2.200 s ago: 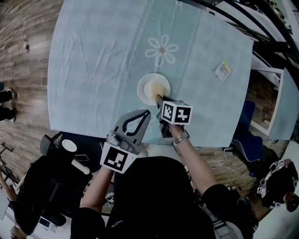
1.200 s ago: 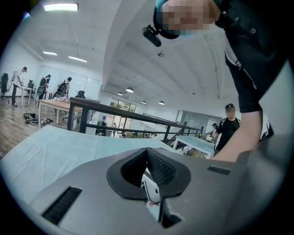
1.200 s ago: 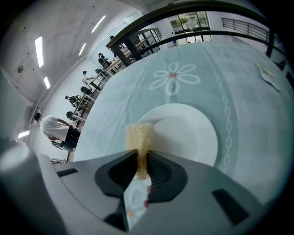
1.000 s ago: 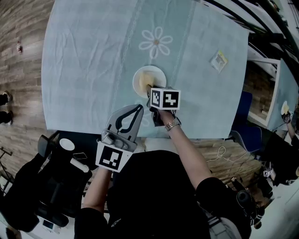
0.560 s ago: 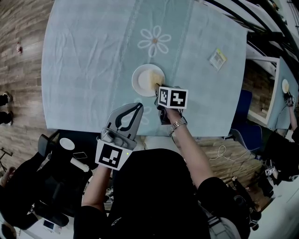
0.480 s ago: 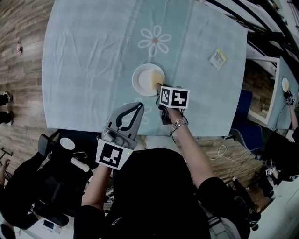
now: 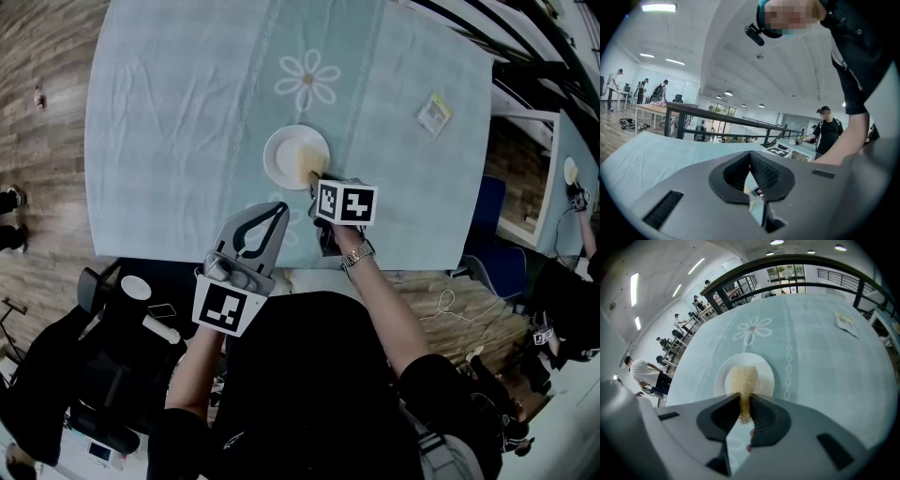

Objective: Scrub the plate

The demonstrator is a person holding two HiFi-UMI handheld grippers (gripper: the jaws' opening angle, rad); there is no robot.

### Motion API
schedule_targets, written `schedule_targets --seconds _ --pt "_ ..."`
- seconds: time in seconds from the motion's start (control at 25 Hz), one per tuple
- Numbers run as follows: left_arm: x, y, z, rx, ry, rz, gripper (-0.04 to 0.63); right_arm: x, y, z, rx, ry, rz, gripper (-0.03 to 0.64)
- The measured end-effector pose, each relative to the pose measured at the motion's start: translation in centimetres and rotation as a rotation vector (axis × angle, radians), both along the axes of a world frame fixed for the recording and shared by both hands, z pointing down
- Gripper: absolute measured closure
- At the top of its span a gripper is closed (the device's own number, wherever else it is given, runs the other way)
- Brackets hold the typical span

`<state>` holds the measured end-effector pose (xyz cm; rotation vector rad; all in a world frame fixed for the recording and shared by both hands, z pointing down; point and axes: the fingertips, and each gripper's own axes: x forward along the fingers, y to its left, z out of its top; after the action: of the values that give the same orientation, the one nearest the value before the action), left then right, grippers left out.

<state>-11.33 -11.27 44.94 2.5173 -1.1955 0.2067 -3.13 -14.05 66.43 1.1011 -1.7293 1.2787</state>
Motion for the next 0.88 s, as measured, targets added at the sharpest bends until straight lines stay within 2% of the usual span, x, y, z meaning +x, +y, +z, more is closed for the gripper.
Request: schedule_targets --seconds 0.32,0.48,0.64,0.88 --pt "0.0 0.5 0.1 -0.001 -0.006 0.011 0.583 -6.0 2.9 0.0 -0.048 -0.099 -0.115 0.557" --pt "0.0 0.8 0.3 -0.010 -0.003 0.002 0.583 -8.0 3.4 -0.1 -0.062 -0.133 -0.137 0.557" --pt "0.1 1.0 0.6 -0.007 -0.024 0.022 0.583 -7.2 3.7 0.8 -0.084 -0.111 -0.119 0.557" --pt "0.3 1.0 0.4 -0.010 -0.009 0.012 0.583 -4.5 4.0 1.3 -0.095 -0.075 -0.097 0.557"
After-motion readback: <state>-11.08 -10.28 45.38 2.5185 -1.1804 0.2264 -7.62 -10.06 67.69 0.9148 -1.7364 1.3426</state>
